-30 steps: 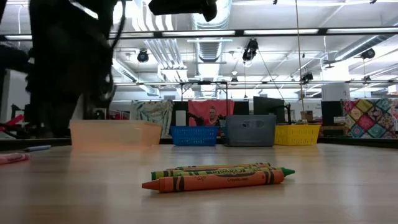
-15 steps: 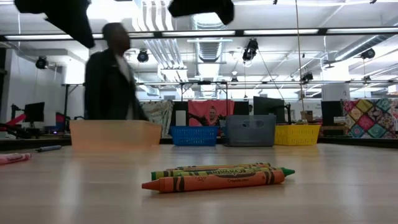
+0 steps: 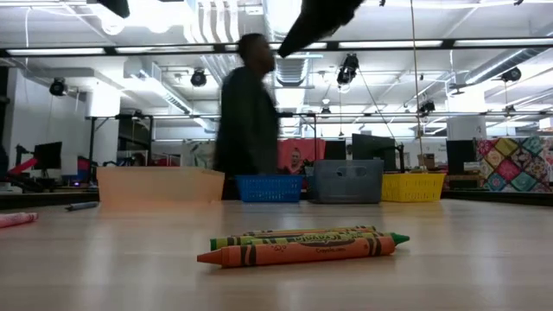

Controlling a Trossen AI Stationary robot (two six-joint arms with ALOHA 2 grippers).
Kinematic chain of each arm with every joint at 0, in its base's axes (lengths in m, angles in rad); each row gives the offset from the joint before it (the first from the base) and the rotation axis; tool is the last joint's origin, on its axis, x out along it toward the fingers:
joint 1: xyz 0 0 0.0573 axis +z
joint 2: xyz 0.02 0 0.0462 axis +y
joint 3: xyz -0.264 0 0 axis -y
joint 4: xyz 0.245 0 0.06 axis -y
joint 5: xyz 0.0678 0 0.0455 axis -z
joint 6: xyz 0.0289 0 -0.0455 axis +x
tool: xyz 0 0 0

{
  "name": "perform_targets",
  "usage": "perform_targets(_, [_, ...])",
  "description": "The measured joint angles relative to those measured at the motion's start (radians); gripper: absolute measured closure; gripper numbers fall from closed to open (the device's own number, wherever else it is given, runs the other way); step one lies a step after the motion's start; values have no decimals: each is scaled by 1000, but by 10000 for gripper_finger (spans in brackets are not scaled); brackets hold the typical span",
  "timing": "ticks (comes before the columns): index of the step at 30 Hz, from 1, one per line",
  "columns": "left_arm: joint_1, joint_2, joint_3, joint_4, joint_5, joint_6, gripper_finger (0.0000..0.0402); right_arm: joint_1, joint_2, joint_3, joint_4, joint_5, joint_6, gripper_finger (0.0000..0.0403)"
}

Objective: Sort crayons
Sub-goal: Put the blue crayon into the orange bin

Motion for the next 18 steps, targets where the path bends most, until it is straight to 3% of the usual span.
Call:
perform_targets(2, [30, -7, 32, -43, -26, -43, 402, -39, -10, -3, 1, -7, -66, 355])
perform_targets(5, [56, -58, 34, -39, -49, 7, 402, -95, -21, -1, 0, -50, -57, 355])
perform_targets(10, [78, -179, 0, -7, -77, 164, 402, -130, -58, 1, -61, -175, 218, 355])
perform_targets(15, [78, -252, -42, 19, -91, 273, 402, -91, -52, -10, -173, -187, 411, 355])
perform_targets(18, [79, -272, -75, 21, -12, 122, 402, -69, -47, -11, -203, -187, 444, 355])
